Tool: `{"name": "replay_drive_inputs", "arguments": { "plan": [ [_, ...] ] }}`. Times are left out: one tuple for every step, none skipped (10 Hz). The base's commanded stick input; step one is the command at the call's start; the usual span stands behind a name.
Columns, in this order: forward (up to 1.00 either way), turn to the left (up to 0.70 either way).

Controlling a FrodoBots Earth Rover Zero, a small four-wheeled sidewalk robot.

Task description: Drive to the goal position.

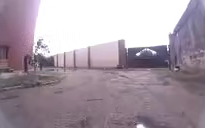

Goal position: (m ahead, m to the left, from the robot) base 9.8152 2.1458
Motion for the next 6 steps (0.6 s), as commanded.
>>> {"name": "replay_drive_inputs", "arguments": {
  "plan": [
    [0.70, 0.00],
    [0.70, 0.00],
    [0.70, 0.00],
    [0.70, 0.00],
    [0.70, 0.00],
    [0.70, 0.00]
  ]
}}
